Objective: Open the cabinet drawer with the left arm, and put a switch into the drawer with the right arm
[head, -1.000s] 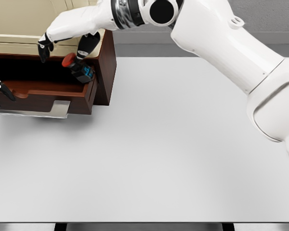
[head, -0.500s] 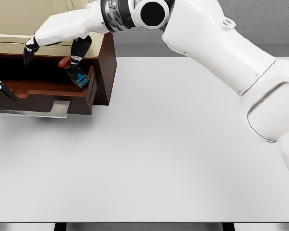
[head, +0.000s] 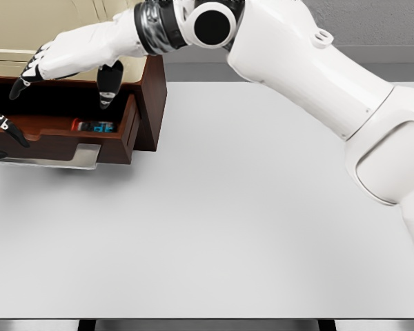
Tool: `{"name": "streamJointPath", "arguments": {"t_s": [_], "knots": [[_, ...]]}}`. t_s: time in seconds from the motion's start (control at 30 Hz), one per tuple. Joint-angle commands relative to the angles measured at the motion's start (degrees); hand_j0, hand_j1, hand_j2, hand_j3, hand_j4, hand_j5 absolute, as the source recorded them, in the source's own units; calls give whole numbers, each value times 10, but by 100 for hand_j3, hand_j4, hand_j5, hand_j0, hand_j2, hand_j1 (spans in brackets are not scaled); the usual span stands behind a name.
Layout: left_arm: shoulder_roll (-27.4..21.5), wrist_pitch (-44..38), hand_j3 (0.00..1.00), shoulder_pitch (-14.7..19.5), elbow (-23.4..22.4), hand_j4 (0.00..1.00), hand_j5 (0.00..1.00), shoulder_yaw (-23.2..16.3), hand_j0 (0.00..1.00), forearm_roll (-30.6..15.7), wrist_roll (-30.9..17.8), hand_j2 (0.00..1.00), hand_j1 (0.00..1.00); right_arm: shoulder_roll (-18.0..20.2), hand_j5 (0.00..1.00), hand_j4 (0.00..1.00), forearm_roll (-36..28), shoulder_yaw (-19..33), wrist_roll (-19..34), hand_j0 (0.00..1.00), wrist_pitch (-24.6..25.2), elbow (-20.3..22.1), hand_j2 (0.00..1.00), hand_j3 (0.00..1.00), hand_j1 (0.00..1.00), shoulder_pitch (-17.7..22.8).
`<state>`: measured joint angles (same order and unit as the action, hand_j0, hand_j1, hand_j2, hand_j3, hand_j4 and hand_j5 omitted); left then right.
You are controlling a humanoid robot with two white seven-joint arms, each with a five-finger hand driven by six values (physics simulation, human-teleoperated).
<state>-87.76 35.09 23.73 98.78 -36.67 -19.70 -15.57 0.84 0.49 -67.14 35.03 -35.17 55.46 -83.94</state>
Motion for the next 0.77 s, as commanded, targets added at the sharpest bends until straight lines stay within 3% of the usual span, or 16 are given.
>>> {"name": "streamJointPath", "arguments": {"t_s": [0.0, 0.07, 0.13, 0.23, 0.37, 0.43, 0.73], "knots": [[2, -1, 58, 0, 3, 58, 58, 6, 58, -4, 0, 58, 58, 24, 100, 100, -3, -2, 0, 100, 2, 51, 100, 100, 100, 0], [3, -1, 59, 0, 7, 59, 59, 14, 59, -4, 0, 59, 59, 122, 100, 100, -4, -1, 0, 100, 2, 159, 100, 100, 100, 9], [9, -1, 59, 0, 8, 59, 59, 15, 59, -4, -1, 59, 59, 263, 100, 100, -7, 3, 0, 100, 2, 299, 100, 100, 100, 42], [9, -1, 59, 2, 12, 59, 59, 15, 59, -4, -1, 59, 59, 396, 100, 100, -50, 3, 0, 100, 2, 387, 100, 100, 100, 62], [30, -1, 60, 11, 22, 60, 60, 34, 60, -4, -1, 60, 60, 494, 100, 100, -58, 1, -10, 100, 2, 387, 100, 100, 100, 129], [45, -1, 65, 18, 22, 65, 65, 42, 65, -3, -2, 65, 65, 533, 100, 100, -58, 3, -43, 100, 2, 382, 100, 100, 100, 155], [59, -1, 96, 25, 22, 96, 96, 54, 96, 20, -1, 96, 96, 575, 100, 100, -58, 37, -39, 100, 2, 336, 100, 100, 100, 188]]}}
